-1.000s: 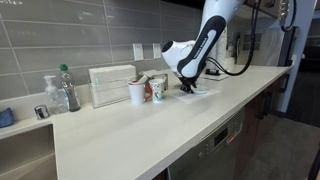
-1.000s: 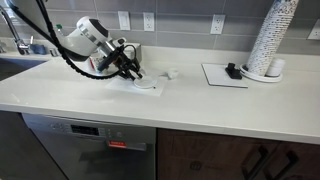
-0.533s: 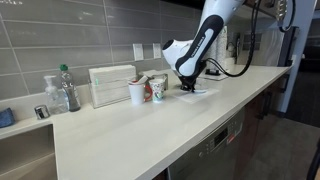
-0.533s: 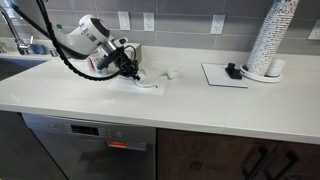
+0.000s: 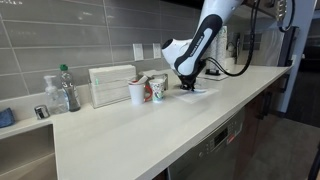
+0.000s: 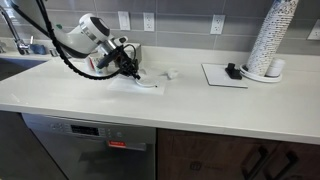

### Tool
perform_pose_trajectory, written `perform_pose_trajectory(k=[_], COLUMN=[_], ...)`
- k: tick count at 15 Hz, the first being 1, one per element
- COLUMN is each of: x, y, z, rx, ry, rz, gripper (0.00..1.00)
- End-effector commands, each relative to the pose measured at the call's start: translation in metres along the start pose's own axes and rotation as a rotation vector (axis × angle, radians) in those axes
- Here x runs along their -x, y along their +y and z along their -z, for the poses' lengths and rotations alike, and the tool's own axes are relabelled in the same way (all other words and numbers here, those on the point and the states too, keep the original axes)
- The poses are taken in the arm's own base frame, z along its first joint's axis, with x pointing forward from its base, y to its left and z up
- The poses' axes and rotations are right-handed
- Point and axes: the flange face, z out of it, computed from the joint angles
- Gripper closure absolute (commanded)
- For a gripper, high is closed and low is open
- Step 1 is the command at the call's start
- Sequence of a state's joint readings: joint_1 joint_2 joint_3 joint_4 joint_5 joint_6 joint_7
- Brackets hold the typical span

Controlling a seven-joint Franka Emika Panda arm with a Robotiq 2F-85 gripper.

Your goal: Move the white plate to the right

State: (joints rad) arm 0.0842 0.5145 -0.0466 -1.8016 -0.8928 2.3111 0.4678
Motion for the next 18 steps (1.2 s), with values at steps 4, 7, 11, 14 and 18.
perform_pose_trajectory(k=[4,7,11,14,18], x=[0.003,0.004,0.007,0.008,0.009], y=[-0.016,-0.019,-0.010,0.017,0.063], z=[0.026,0.036,0.042,0.039,0.034], rx=[0.123,0.198,0.272,0.280,0.284], ry=[0.011,0.019,0.001,-0.019,-0.017], rz=[-0.003,-0.018,-0.038,-0.044,-0.071], gripper=[0.98,0.98,0.98,0.98,0.98])
